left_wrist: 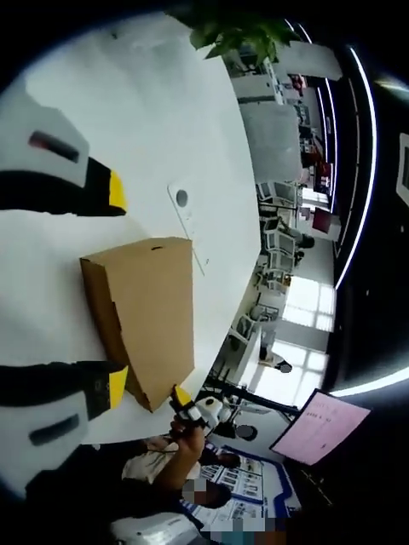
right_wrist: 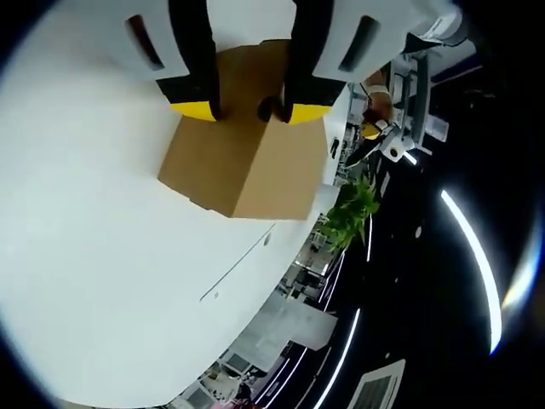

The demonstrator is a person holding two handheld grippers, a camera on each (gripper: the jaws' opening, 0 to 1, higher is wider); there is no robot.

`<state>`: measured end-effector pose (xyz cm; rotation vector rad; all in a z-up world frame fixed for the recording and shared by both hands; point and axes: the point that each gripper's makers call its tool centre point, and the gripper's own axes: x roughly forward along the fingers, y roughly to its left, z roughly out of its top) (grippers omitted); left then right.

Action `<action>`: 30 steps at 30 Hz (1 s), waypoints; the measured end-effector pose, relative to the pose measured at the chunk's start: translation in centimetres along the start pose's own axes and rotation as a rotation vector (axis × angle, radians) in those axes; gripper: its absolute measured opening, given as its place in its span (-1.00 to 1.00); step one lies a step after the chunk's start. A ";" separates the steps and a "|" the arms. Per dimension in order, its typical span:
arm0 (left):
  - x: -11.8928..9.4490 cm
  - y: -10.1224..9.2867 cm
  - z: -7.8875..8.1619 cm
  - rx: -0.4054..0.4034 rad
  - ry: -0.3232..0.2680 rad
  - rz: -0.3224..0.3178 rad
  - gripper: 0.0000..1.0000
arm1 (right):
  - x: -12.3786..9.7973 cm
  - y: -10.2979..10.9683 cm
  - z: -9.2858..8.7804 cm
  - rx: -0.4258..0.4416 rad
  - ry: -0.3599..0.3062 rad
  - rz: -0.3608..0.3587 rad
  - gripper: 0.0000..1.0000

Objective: Operate the shoe box by opening the lid, removing the specified soft item, and placing it in the target area until the item is outside and the box remains undamaged.

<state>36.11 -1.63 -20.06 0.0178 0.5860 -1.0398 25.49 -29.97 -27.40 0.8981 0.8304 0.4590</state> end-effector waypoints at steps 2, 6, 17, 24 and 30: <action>0.2 0.1 0.1 0.002 0.007 0.002 0.42 | 0.0 0.1 0.0 -0.005 0.001 -0.001 -0.41; 0.2 0.4 0.4 -0.011 0.016 0.002 0.41 | 0.0 0.0 0.0 -0.004 0.003 0.002 -0.41; 0.2 1.5 0.4 -0.039 0.047 -0.008 0.46 | 0.0 -0.3 0.2 -0.008 -0.009 0.012 -0.41; 0.7 1.7 0.5 -0.088 0.071 -0.061 0.47 | 0.0 -0.1 0.0 -0.003 -0.013 0.011 -0.41; 1.2 2.3 0.7 -0.107 0.082 -0.091 0.49 | 0.3 0.1 0.0 -0.003 -0.030 0.006 -0.41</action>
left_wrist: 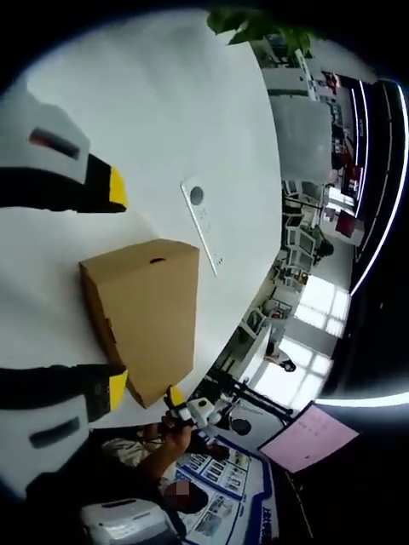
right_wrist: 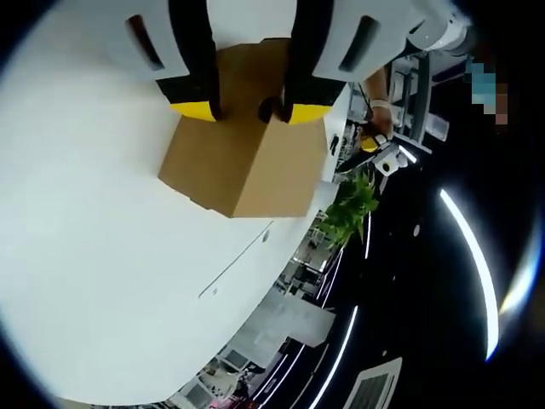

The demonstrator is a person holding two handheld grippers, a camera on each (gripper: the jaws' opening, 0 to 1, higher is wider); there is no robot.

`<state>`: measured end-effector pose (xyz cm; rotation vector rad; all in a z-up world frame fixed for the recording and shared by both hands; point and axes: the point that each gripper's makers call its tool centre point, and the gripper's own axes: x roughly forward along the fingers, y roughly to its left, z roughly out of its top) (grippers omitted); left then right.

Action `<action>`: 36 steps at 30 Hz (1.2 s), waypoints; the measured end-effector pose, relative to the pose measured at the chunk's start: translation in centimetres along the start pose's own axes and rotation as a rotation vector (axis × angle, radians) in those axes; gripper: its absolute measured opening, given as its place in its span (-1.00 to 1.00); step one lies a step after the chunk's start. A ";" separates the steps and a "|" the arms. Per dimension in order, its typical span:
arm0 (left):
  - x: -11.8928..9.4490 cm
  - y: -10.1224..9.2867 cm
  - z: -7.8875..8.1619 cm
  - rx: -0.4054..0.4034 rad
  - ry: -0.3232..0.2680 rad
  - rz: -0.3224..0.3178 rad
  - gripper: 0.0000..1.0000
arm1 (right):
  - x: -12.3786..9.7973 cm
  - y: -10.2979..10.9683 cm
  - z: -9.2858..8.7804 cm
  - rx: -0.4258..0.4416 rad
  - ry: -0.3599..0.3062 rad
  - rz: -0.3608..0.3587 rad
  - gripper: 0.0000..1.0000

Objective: Operate the shoe box by opening the lid, removing the specified soft item, and placing it in the target area until the item is outside and the box remains undamaged.

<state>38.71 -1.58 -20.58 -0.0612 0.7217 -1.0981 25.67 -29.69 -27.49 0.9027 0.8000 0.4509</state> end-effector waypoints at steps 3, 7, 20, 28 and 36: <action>0.3 -0.1 0.4 -0.065 -0.010 -0.063 0.49 | 0.1 0.0 0.1 0.001 -0.008 0.003 -0.41; 1.4 0.5 0.9 -0.089 -0.009 -0.087 0.56 | 0.2 0.0 0.3 -0.001 -0.008 0.004 -0.41; 4.4 1.8 0.8 -0.295 0.025 -0.241 0.69 | 0.2 -0.1 0.4 -0.006 -0.004 0.007 -0.41; 6.1 2.5 0.1 -0.404 0.058 -0.306 0.69 | 0.2 0.1 0.2 -0.009 -0.023 0.019 -0.41; 7.1 1.9 1.0 -0.456 0.024 -0.397 0.82 | 0.3 0.0 0.3 -0.007 -0.036 0.027 -0.41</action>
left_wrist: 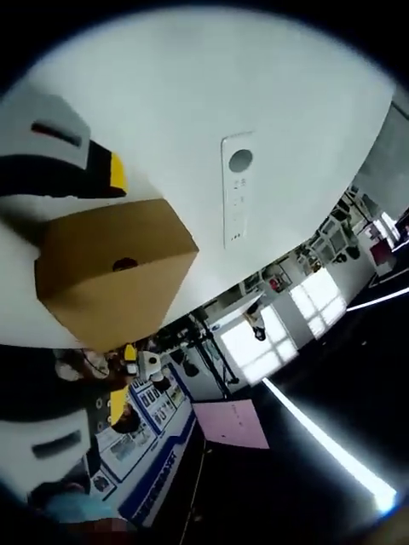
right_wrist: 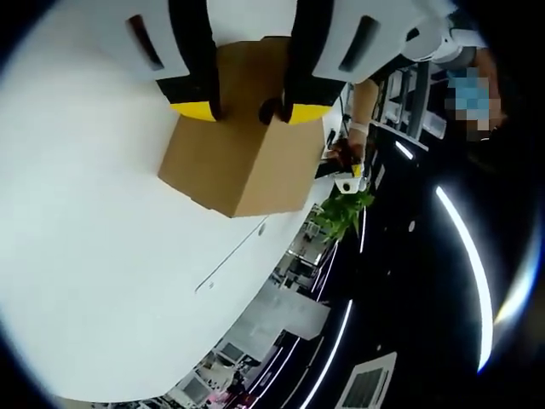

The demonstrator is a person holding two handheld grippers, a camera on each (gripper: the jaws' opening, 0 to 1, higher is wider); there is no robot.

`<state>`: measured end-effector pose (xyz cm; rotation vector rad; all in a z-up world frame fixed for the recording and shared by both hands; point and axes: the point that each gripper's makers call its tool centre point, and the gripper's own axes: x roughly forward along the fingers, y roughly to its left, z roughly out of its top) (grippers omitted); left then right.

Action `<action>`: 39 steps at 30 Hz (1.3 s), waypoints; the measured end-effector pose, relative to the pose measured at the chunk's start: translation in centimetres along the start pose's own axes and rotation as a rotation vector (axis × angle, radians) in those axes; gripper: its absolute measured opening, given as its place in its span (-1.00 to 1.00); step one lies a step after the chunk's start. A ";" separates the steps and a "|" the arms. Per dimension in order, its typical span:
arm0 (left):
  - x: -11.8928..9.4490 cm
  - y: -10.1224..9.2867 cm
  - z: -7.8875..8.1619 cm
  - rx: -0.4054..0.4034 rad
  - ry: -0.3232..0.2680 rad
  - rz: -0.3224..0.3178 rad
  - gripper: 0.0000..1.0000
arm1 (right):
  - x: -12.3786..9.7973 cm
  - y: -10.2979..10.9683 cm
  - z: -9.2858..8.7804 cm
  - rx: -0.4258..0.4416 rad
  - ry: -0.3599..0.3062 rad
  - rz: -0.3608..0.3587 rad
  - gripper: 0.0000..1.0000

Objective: Operate the shoe box by opening the lid, removing the specified soft item, and placing it in the target area until the item is outside and the box remains undamaged.

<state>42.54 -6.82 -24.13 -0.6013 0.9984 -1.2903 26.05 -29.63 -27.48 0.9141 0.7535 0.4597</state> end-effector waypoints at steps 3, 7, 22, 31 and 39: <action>0.4 1.0 -0.1 -0.042 0.001 0.011 0.81 | 0.0 0.0 0.0 0.002 -0.003 0.006 -0.41; 1.0 1.7 -0.4 -0.086 0.008 -0.008 0.71 | 0.1 0.1 -0.1 -0.001 -0.001 0.008 -0.41; 1.9 0.8 -1.1 -0.097 0.039 -0.081 0.43 | 0.1 0.3 -0.2 -0.003 -0.010 0.010 -0.41; 2.3 1.2 -1.8 -0.114 0.066 -0.109 0.19 | 0.0 0.1 0.1 -0.003 -0.012 0.010 -0.41; 2.6 1.8 -2.5 -0.136 0.106 -0.120 0.00 | -0.1 -0.1 0.2 -0.003 -0.009 0.013 -0.41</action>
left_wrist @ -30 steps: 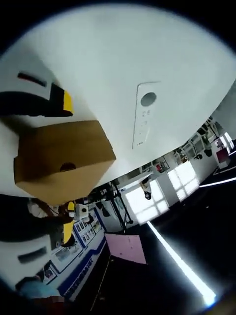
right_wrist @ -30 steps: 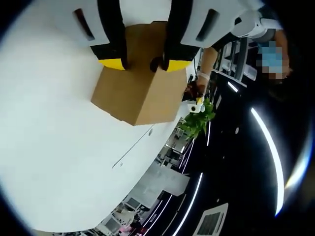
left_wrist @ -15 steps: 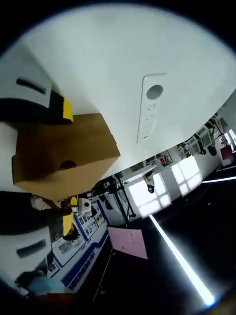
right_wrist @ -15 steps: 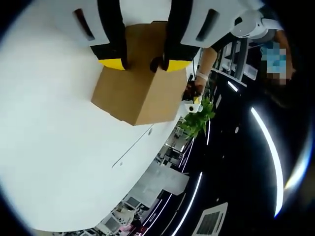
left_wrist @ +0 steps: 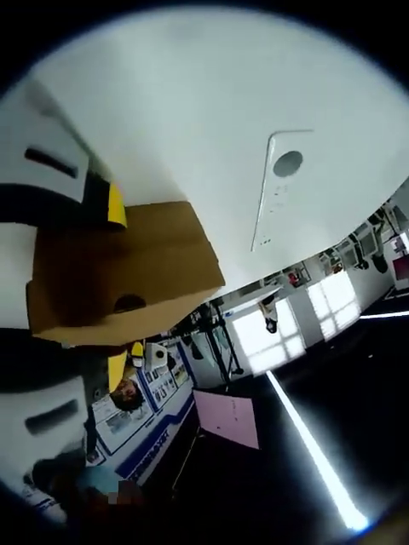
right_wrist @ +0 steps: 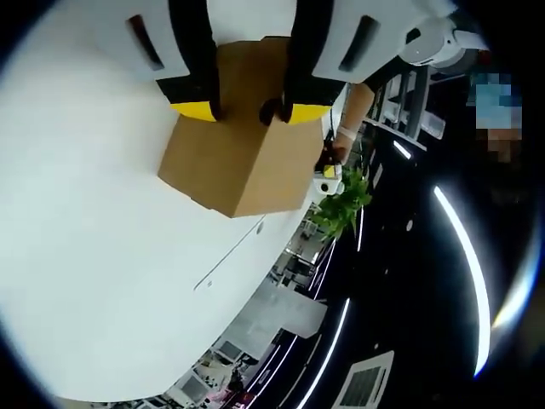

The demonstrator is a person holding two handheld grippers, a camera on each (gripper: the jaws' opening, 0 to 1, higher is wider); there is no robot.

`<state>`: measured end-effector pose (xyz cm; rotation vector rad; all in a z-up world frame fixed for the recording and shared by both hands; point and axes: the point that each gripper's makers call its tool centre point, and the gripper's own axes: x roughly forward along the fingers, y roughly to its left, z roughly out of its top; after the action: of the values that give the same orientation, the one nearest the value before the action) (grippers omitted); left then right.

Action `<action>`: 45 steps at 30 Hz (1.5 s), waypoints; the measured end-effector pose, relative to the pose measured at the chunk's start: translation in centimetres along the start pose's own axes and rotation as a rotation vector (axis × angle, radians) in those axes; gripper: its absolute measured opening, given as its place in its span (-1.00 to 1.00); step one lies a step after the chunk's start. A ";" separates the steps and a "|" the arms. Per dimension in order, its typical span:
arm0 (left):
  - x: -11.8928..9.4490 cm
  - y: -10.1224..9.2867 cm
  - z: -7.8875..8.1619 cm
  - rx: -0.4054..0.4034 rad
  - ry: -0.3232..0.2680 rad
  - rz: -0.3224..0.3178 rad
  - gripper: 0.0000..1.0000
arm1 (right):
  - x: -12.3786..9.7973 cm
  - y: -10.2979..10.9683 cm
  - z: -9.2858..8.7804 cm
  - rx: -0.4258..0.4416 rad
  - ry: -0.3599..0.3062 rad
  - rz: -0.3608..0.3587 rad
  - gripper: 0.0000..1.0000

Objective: Operate the shoe box by opening the lid, removing the specified soft item, and placing it in the target area until the item is outside and the box remains undamaged.

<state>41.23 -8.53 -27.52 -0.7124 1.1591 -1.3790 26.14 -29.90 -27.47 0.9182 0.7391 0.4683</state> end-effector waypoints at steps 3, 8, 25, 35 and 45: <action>0.2 0.6 -0.5 0.021 0.025 0.030 -0.09 | 0.0 0.0 -0.1 0.000 -0.001 0.002 -0.41; 0.3 0.6 -0.7 0.000 0.033 0.025 -0.12 | -0.1 -0.2 0.1 0.000 -0.002 -0.003 -0.41; 0.4 0.9 -0.5 0.001 0.066 0.063 -0.11 | 0.0 -0.1 0.0 0.003 0.000 -0.004 -0.42; 0.5 0.8 -0.6 -0.022 0.069 0.075 -0.12 | 0.2 0.1 -0.2 0.000 0.012 0.014 -0.42; 0.2 0.9 -0.7 -0.081 0.076 0.029 -0.16 | 0.0 -0.1 0.1 0.014 -0.006 0.016 -0.42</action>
<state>40.89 -8.47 -28.64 -0.7027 1.2867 -1.3507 26.22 -30.03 -27.50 0.9390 0.7305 0.4744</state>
